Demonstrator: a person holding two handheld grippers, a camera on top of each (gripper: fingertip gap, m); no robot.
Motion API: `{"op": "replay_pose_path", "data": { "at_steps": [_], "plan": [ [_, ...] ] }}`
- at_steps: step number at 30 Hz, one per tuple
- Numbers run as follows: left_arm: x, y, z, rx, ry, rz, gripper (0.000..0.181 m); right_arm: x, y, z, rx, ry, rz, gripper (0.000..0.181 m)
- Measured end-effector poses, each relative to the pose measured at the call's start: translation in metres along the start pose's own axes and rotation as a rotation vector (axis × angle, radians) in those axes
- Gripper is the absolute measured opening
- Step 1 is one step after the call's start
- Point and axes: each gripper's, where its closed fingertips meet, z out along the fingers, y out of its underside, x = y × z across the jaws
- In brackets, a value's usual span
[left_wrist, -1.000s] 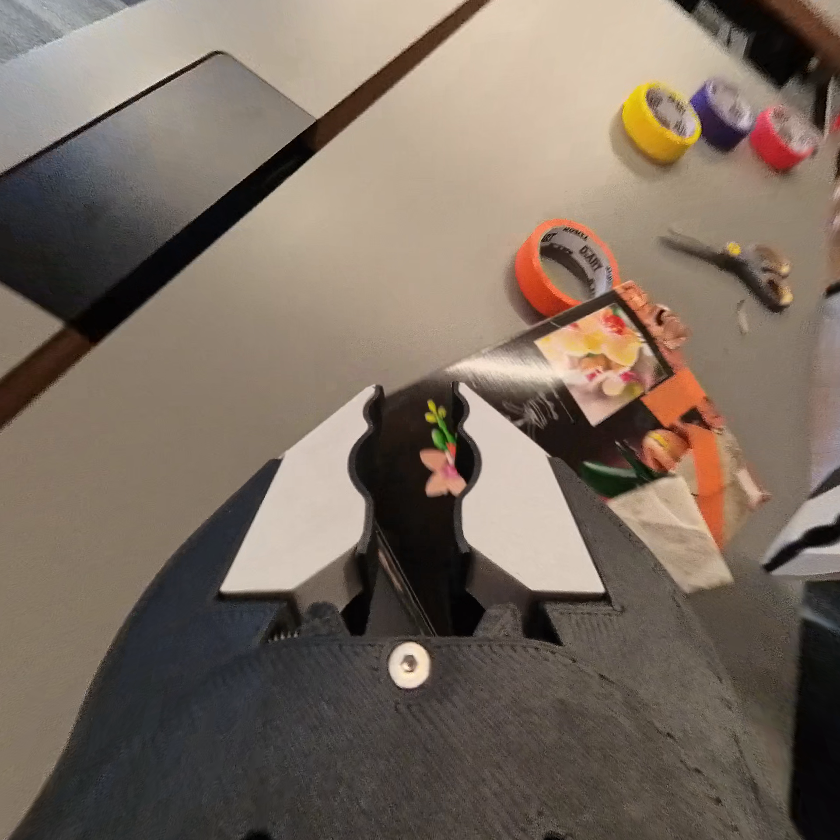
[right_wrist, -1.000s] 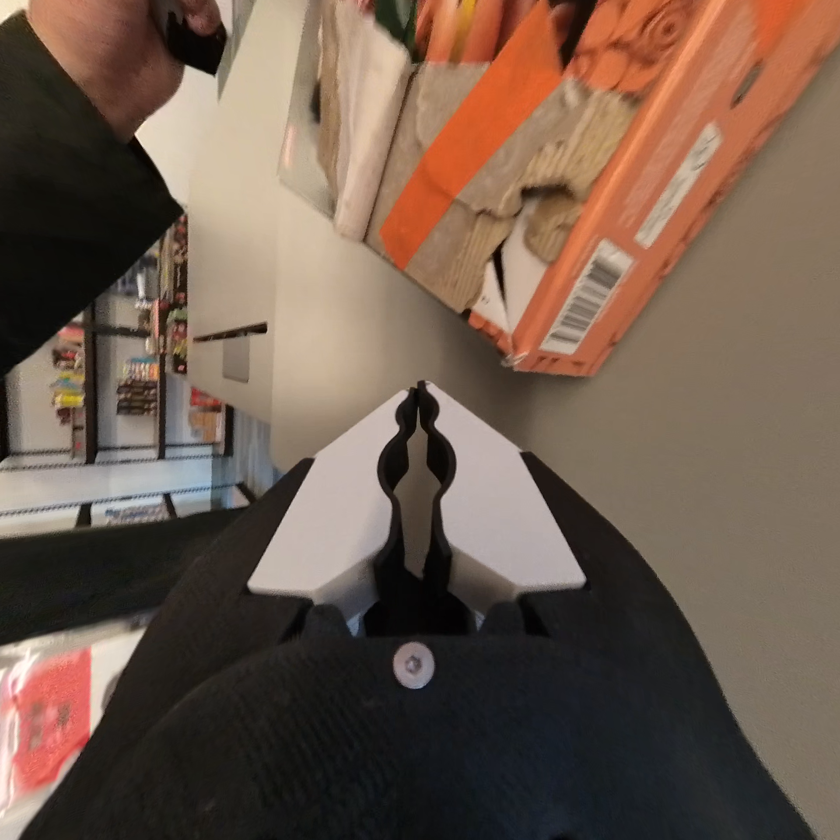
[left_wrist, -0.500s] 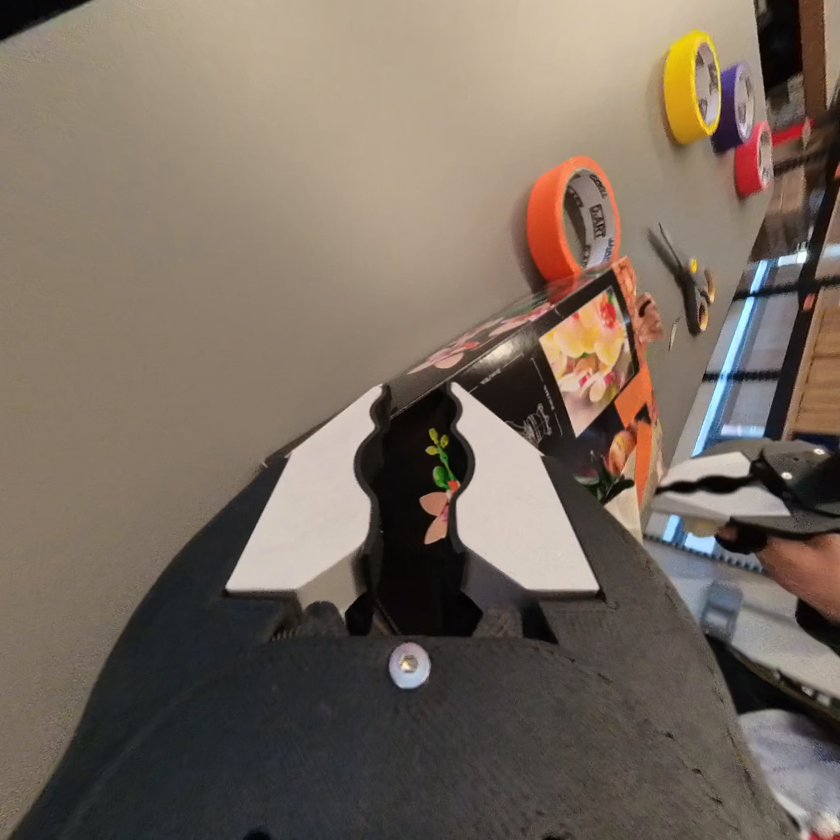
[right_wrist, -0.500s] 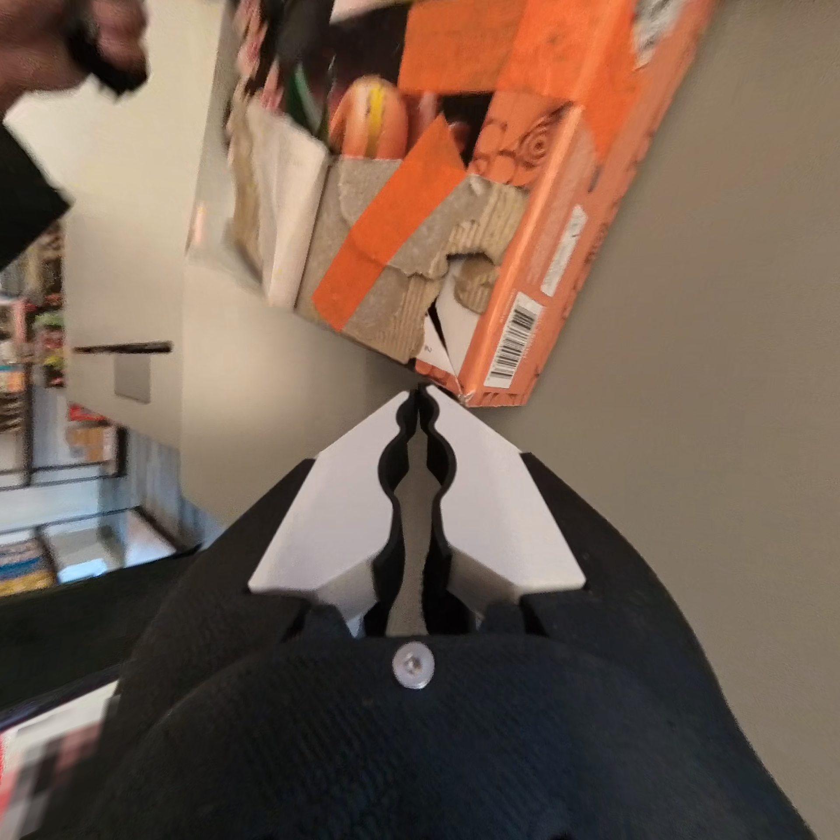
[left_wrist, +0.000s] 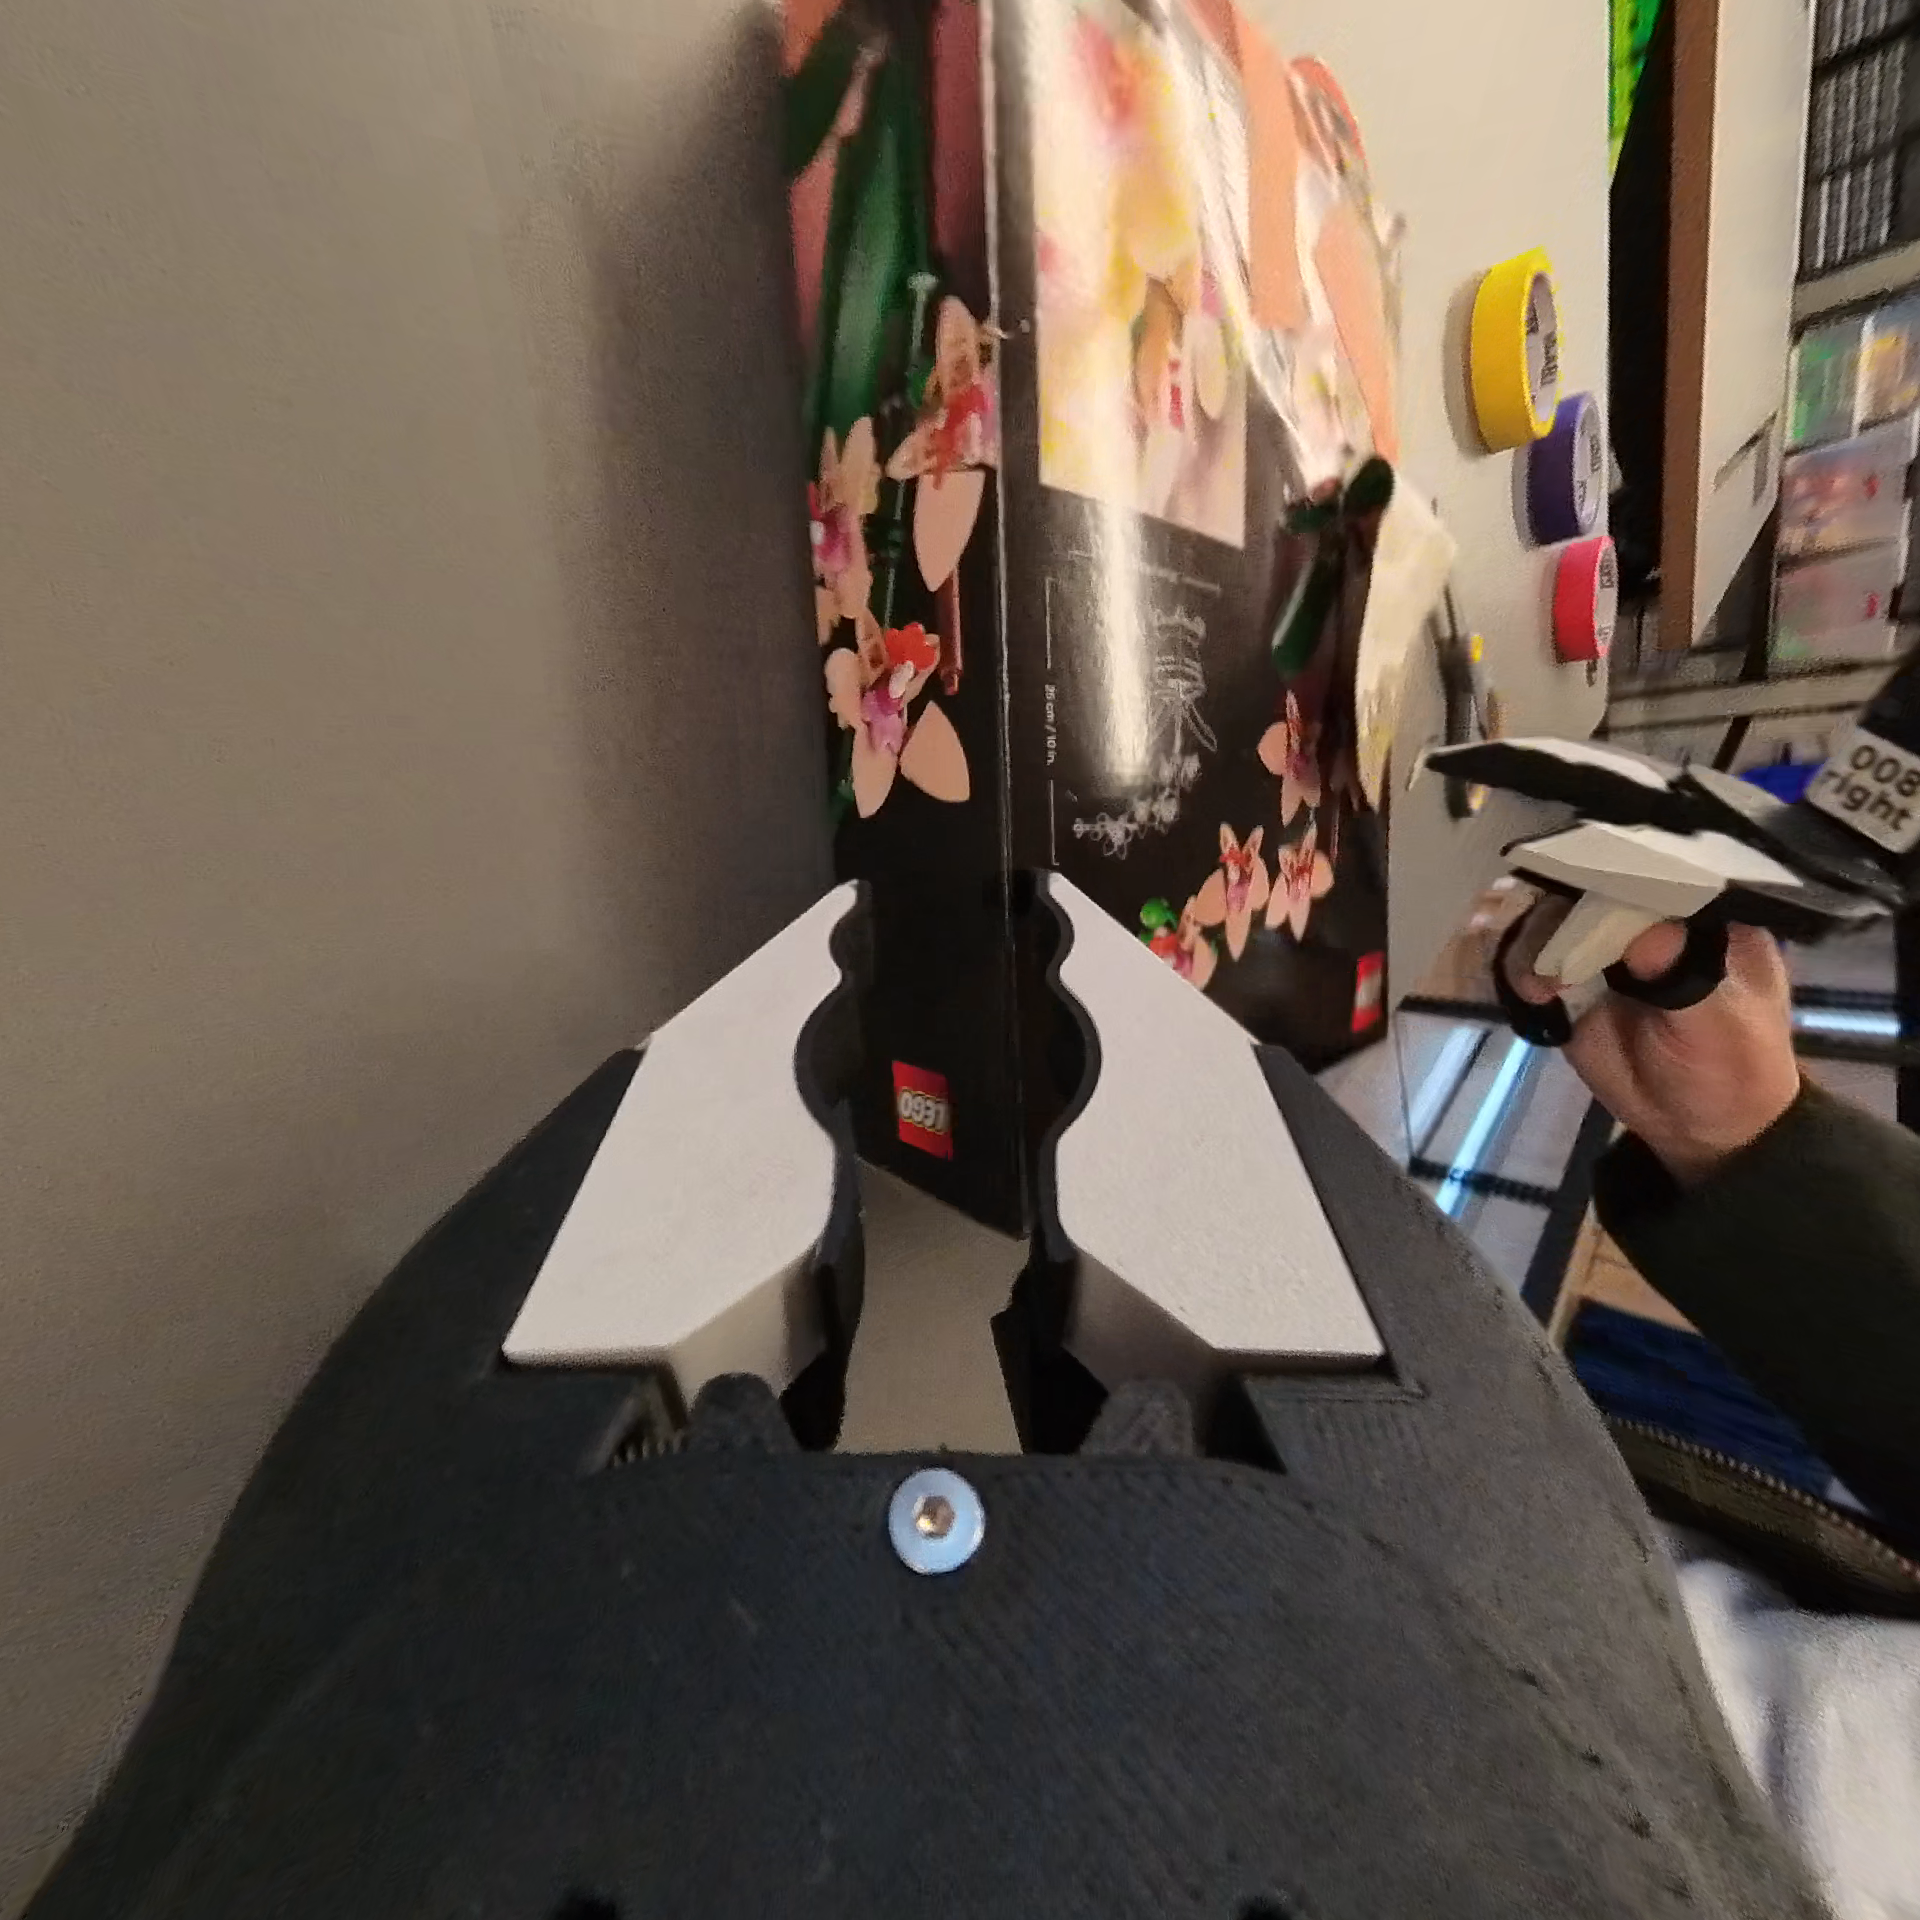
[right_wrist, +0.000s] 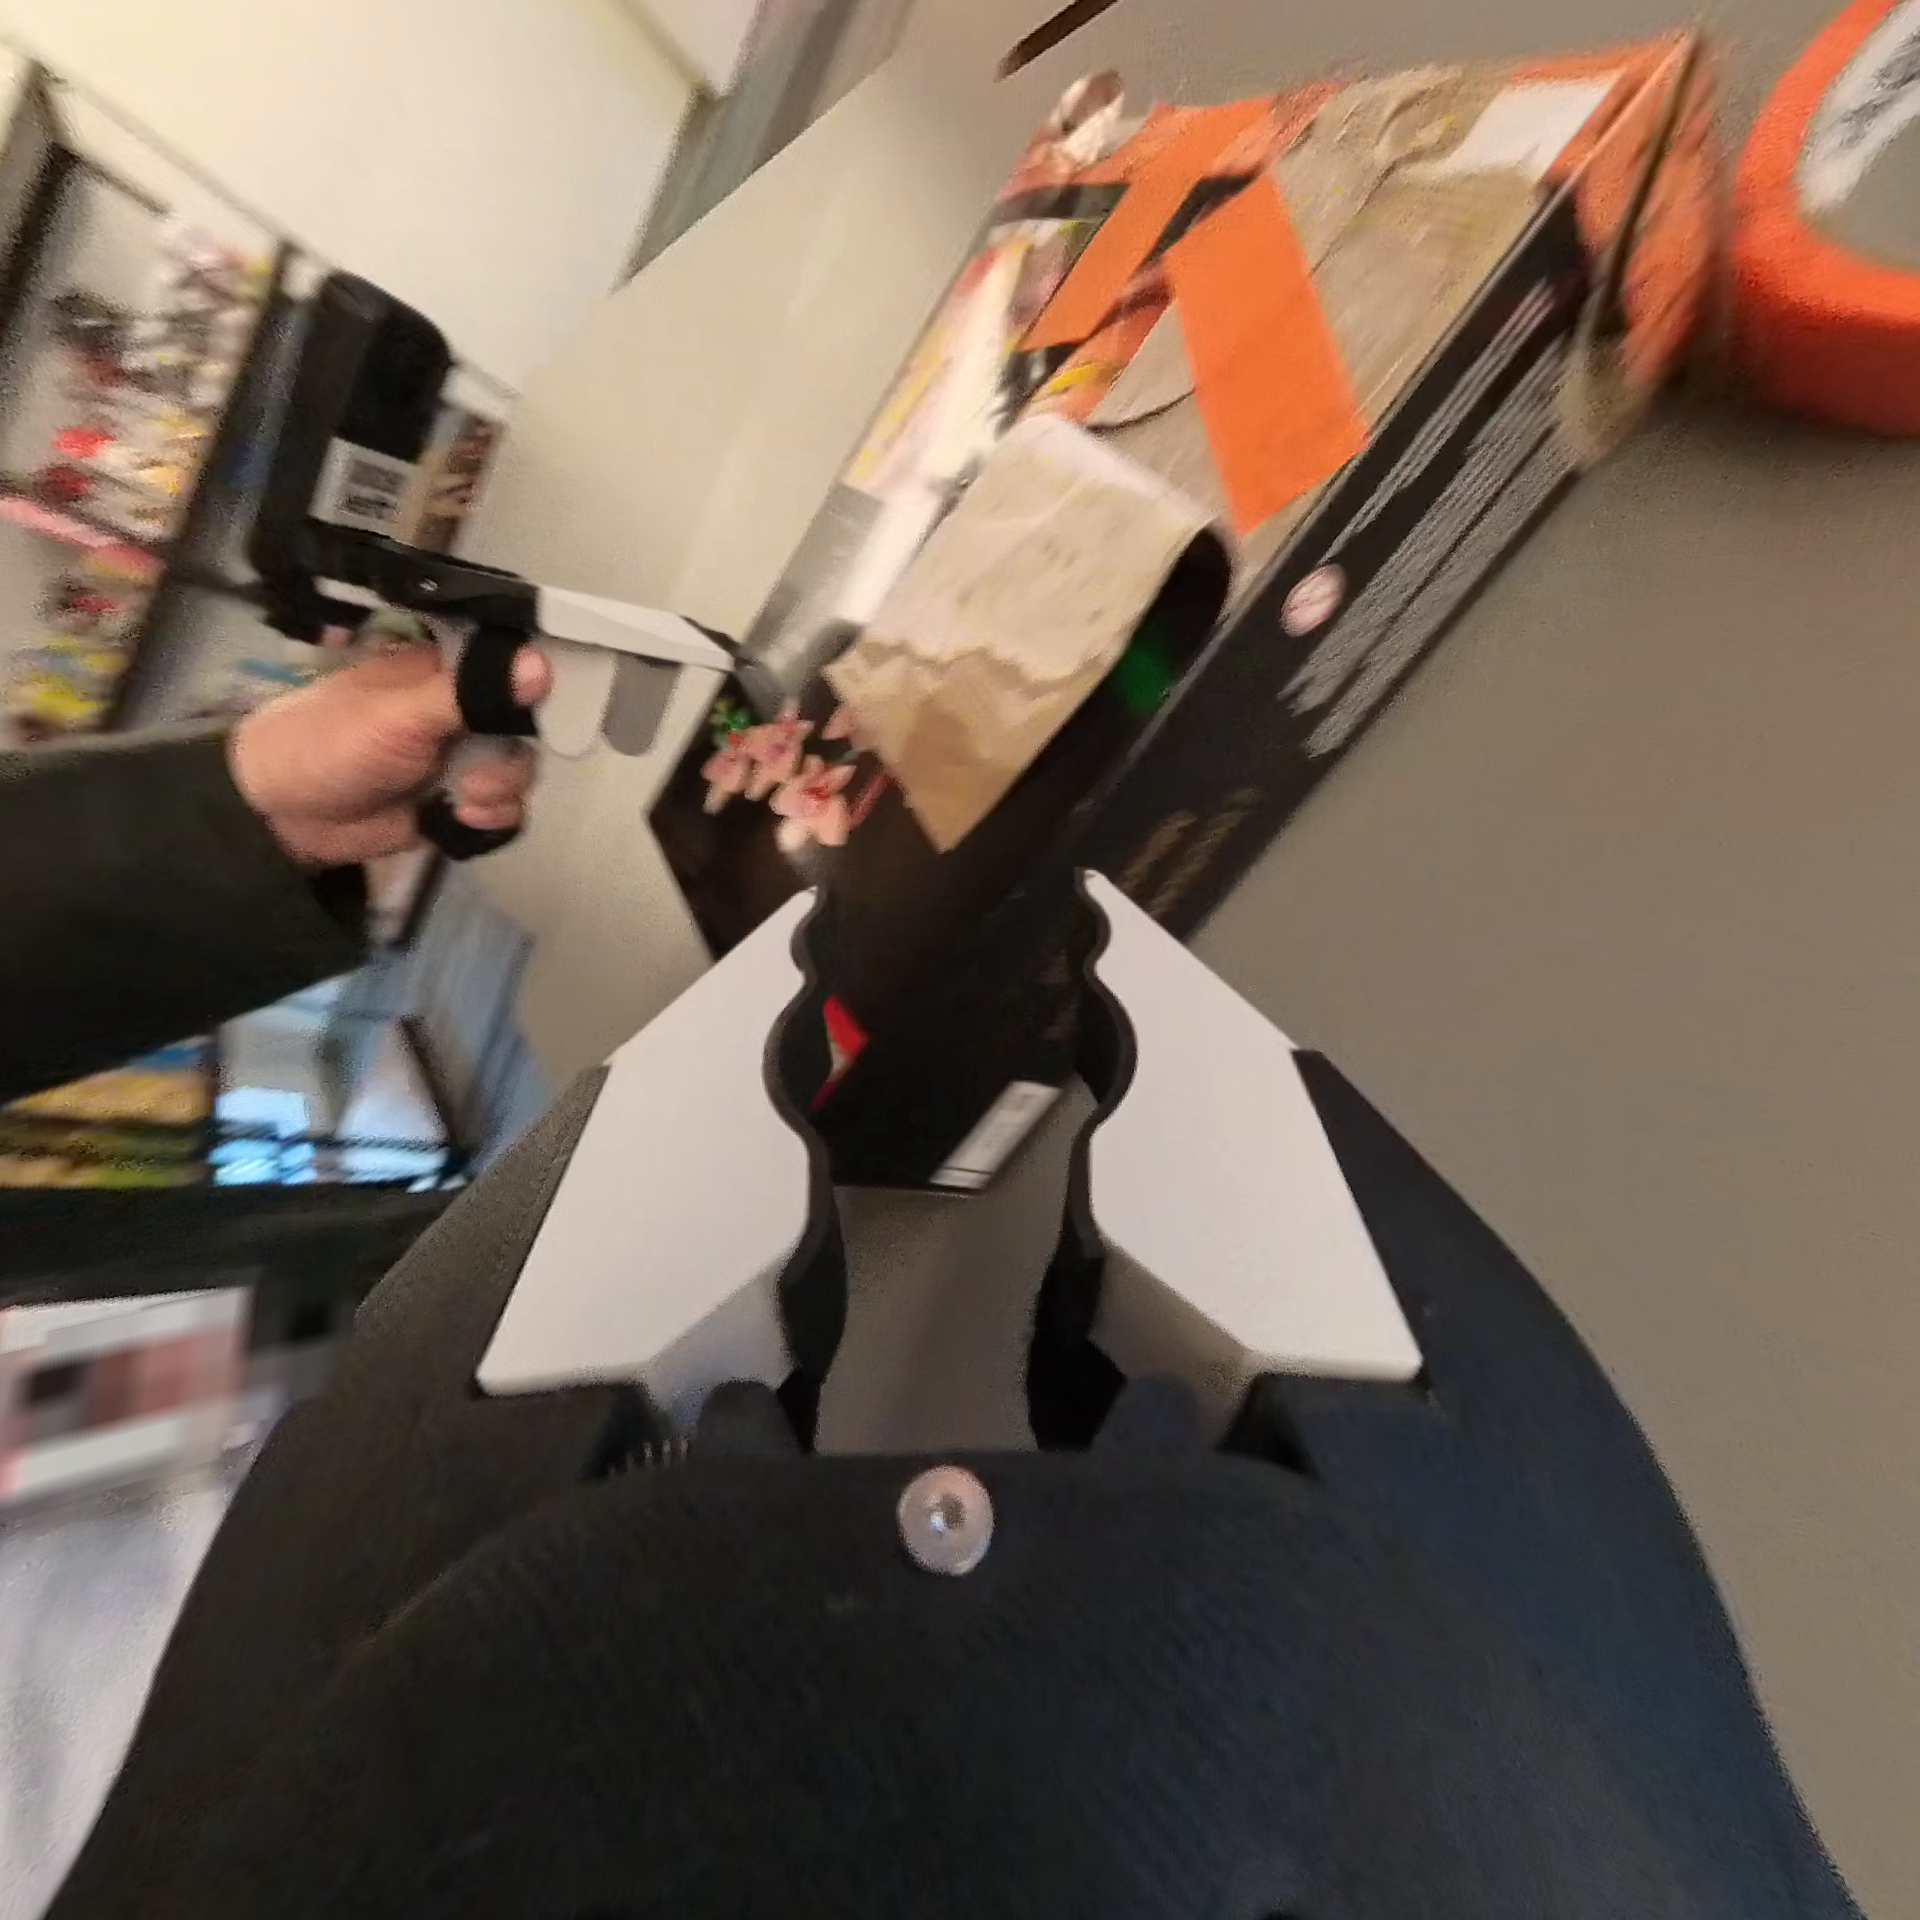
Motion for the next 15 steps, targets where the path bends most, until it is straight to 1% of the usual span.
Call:
{"op": "replay_pose_path", "data": {
  "at_steps": [2, 4, 5, 8, 10, 13, 14, 15],
  "plan": [
    [0.008, 0.021, -0.002, 0.019, -0.023, -0.023, 0.032, -0.012, 0.001, 0.0, -0.03, -0.14, 0.057, 0.045],
    [0.014, 0.032, -0.008, 0.083, -0.074, -0.036, 0.024, -0.017, -0.004, -0.002, -0.032, -0.235, 0.132, 0.044],
    [0.019, 0.034, -0.013, 0.124, -0.098, -0.039, 0.024, -0.017, -0.007, -0.003, -0.04, -0.263, 0.156, 0.045],
    [0.041, 0.034, -0.023, 0.223, -0.129, -0.03, 0.025, -0.004, -0.009, -0.003, -0.107, -0.279, 0.161, 0.046],
    [0.06, 0.035, -0.021, 0.236, -0.152, 0.006, 0.026, 0.001, -0.005, 0.0, -0.165, -0.278, 0.141, 0.046],
    [0.083, 0.036, -0.011, 0.215, -0.199, 0.097, 0.029, -0.003, 0.01, 0.005, -0.26, -0.306, 0.072, 0.024],
    [0.088, 0.039, -0.005, 0.191, -0.208, 0.13, 0.031, -0.006, 0.018, 0.005, -0.299, -0.312, 0.034, 0.016],
    [0.092, 0.043, 0.003, 0.156, -0.208, 0.167, 0.032, -0.01, 0.025, 0.005, -0.327, -0.321, -0.006, 0.013]
  ]
}}
